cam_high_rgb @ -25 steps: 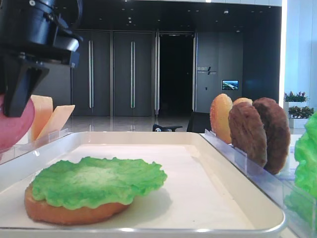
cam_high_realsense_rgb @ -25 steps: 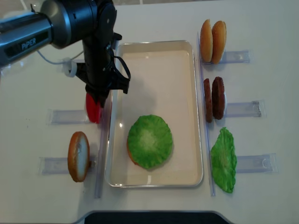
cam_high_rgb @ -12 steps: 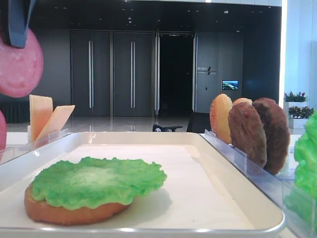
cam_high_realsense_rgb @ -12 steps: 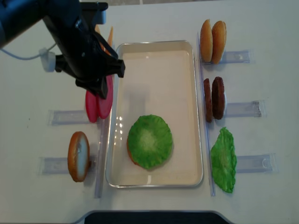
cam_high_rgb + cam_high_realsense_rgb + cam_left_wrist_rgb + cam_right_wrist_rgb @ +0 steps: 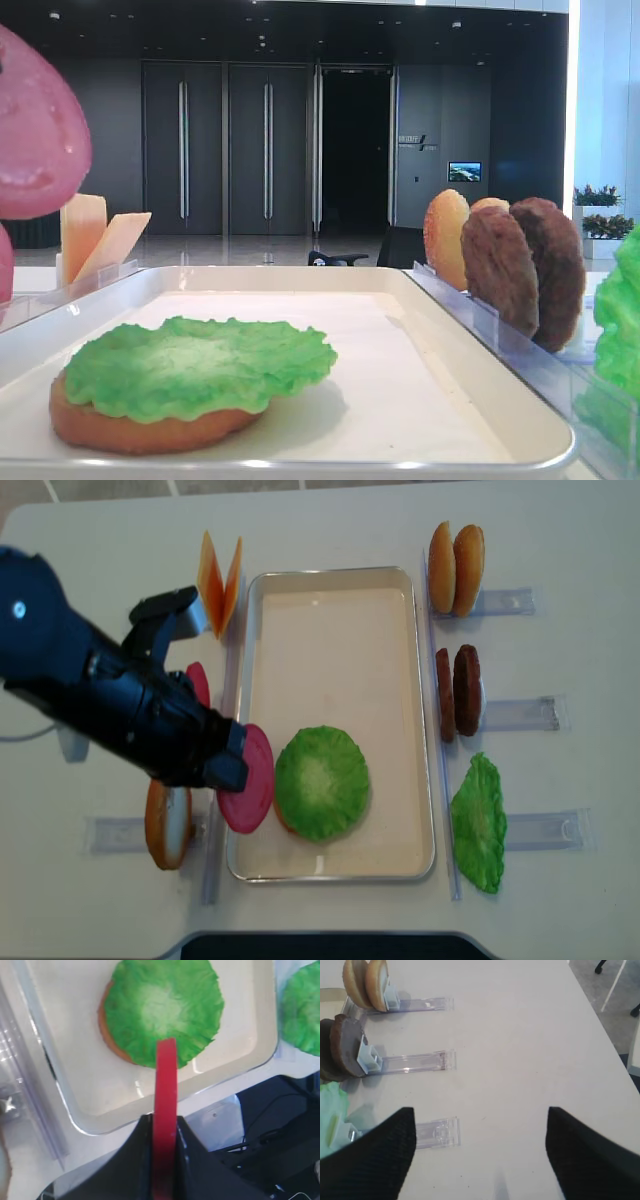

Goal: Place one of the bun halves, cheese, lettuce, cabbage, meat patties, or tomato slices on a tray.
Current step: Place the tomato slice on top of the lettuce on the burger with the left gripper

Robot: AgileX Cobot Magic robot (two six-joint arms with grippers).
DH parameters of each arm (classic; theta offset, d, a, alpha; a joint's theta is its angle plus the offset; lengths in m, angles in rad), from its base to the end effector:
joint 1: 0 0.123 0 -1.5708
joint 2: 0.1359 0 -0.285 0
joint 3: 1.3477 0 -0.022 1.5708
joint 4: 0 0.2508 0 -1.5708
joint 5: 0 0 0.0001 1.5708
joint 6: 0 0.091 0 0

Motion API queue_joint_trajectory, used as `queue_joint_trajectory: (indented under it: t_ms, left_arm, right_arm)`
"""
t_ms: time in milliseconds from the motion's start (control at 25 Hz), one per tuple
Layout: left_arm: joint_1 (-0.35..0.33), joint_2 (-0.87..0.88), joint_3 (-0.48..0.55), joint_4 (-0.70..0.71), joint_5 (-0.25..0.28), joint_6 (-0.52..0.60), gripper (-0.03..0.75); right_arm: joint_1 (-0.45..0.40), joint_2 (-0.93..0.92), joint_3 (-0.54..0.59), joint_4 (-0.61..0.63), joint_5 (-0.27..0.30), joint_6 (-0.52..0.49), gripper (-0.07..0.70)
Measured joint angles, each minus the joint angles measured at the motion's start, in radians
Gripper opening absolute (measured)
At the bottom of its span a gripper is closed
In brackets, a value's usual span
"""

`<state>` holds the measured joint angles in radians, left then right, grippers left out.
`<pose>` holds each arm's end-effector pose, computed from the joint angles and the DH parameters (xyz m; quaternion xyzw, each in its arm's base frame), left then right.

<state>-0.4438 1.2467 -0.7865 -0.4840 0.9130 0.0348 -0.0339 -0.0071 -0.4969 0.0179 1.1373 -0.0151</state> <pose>0.1813 -0.1234 0.2524 0.1130 0.9616 -0.2322 0.0926 -0.0089 0.0018 0.2703 0.0075 0.8715 -0.0031 0.4903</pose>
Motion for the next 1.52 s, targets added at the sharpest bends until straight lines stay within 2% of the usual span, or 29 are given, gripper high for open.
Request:
queue_joint_trajectory:
  t_ms: [120,280,360,440,680,1240,1520]
  left_arm:
    - [0.009,-0.051,0.099,-0.1,-0.049,0.171,0.055]
    - [0.062,-0.058,0.172,-0.169,-0.048,0.25,0.055]
    - [0.099,-0.058,0.186,-0.209,-0.051,0.255,0.055]
    - [0.124,-0.058,0.191,-0.262,-0.075,0.277,0.055]
    - [0.158,-0.057,0.196,-0.457,-0.118,0.514,0.055]
    - [0.159,0.227,0.196,-0.784,-0.106,0.85,0.055]
    - [0.159,0.339,0.196,-0.849,-0.074,0.962,0.055]
  right_arm:
    - [0.0,0.0,0.0,0.0,0.0,0.0,0.54]
    - [0.0,0.0,0.0,0.0,0.0,0.0,0.54]
    - [0.0,0.0,0.0,0.0,0.0,0.0,0.54]
    - [0.0,0.0,0.0,0.0,0.0,0.0,0.54]
    - [0.0,0.0,0.0,0.0,0.0,0.0,0.54]
    - [0.0,0.0,0.0,0.0,0.0,0.0,0.54]
    - [0.0,0.0,0.0,0.0,0.0,0.0,0.54]
